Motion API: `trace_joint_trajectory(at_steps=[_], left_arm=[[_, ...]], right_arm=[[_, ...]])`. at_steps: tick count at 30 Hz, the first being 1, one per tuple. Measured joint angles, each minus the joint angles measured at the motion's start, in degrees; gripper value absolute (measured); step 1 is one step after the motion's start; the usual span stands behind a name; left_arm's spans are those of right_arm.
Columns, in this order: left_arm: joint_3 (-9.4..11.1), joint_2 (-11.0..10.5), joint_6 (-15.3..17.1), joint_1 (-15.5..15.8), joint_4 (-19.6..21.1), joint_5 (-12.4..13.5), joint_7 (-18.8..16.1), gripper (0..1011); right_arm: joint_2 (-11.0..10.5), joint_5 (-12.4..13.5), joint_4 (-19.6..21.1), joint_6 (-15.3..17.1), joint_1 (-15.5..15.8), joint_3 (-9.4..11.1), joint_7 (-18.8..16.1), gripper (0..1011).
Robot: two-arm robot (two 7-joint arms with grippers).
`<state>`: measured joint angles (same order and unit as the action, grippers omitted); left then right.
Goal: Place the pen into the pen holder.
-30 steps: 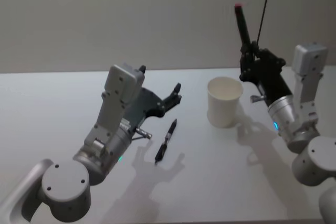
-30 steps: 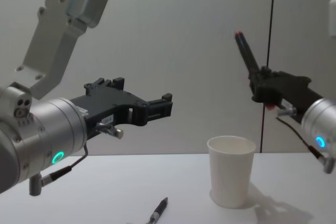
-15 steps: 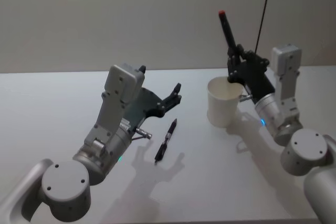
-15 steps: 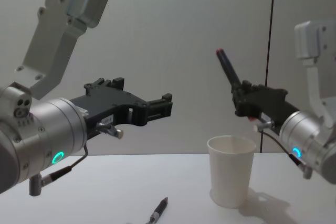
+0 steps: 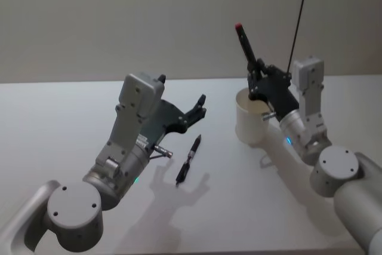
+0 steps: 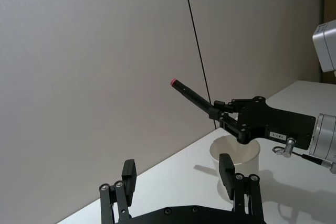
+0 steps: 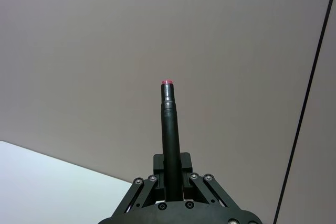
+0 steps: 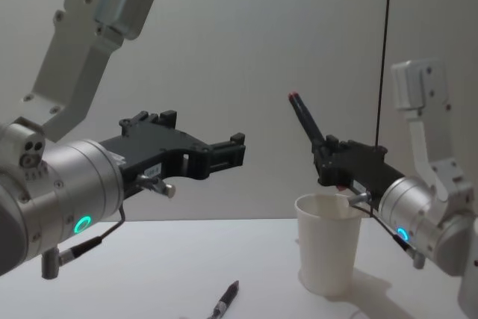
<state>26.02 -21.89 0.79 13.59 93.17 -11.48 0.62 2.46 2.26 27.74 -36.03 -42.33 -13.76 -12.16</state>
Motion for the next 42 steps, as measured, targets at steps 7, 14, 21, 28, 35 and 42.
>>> trace_joint_trajectory(at_steps=[7,14,21,28,35,42], left_arm=[[0.0,0.0,0.0,0.0,0.0,0.0,0.0,1003],[0.0,0.0,0.0,0.0,0.0,0.0,0.0,1003],[0.0,0.0,0.0,0.0,0.0,0.0,0.0,1003],[0.0,0.0,0.0,0.0,0.01,0.0,0.0,1003],[0.0,0.0,0.0,0.0,0.0,0.0,0.0,1003],[0.0,0.0,0.0,0.0,0.0,0.0,0.0,1003]], right_arm=[[0.78,1.02,-6.8,-4.46,-2.98,0.66,-2.5,166],[1.27,2.19,-12.16,-8.53,-5.1,1.54,-4.99,166],[1.56,2.77,-15.77,-10.92,-6.53,2.15,-6.25,167],[1.76,3.12,-19.04,-13.05,-7.91,2.78,-7.14,282],[1.89,3.15,-20.62,-14.07,-8.65,3.08,-7.37,476],[1.99,3.14,-21.58,-14.73,-9.14,3.3,-7.47,703]])
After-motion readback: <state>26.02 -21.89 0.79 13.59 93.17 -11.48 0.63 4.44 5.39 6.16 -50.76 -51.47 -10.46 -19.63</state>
